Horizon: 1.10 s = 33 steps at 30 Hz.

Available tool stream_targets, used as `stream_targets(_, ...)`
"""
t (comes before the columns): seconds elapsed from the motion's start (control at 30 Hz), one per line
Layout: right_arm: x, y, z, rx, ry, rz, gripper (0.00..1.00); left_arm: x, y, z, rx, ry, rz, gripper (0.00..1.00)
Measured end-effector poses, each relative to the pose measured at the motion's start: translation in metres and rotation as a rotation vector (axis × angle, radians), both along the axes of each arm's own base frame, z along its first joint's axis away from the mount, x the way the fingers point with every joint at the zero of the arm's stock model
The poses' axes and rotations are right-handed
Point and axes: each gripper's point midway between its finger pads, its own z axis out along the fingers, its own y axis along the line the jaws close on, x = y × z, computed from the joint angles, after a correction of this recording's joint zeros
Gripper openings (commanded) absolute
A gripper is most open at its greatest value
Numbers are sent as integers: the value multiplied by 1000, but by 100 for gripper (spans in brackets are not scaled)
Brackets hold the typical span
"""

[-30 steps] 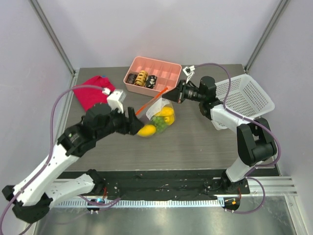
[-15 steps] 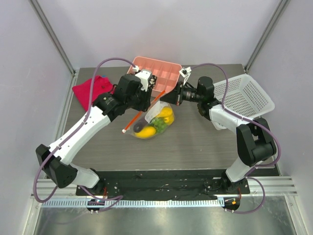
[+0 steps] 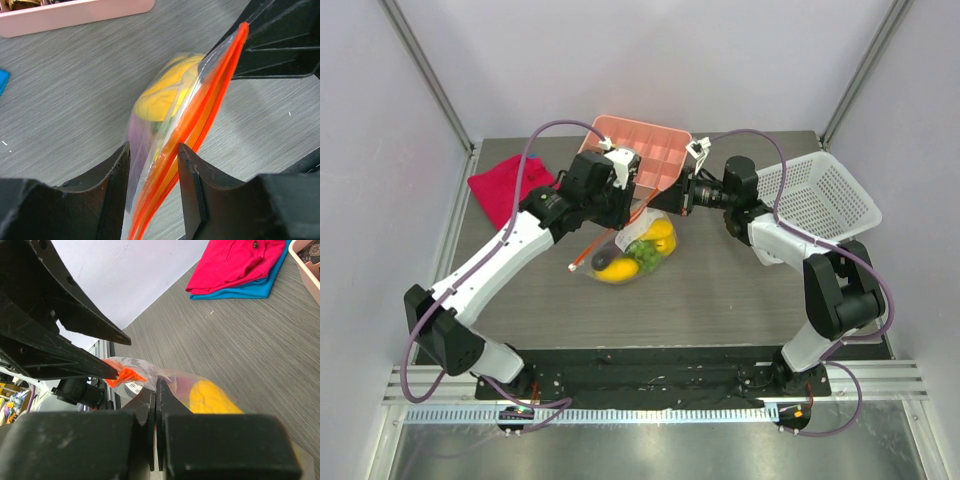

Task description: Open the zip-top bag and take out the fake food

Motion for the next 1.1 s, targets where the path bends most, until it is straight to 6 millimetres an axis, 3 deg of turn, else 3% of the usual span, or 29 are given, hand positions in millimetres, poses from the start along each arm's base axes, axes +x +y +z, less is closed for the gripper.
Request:
stream_targets(0.3, -3, 2, 0, 1, 1, 14, 1, 4, 2, -5, -2, 7, 15, 55)
stream_targets(0.57, -4, 3, 0, 1, 1, 19, 1, 5, 1, -3, -15, -4, 19, 54)
stream_targets(0.87, -5, 3, 0, 3, 5, 23, 1, 2, 4, -16, 16, 1, 22, 60)
stream_targets(1.03, -6, 3, 1, 4, 8, 24, 1, -1, 5, -14, 33, -36, 23, 51)
stream_targets(1.1, -6, 4, 1, 5, 6, 26, 1, 1, 6, -13, 46, -52, 28, 40)
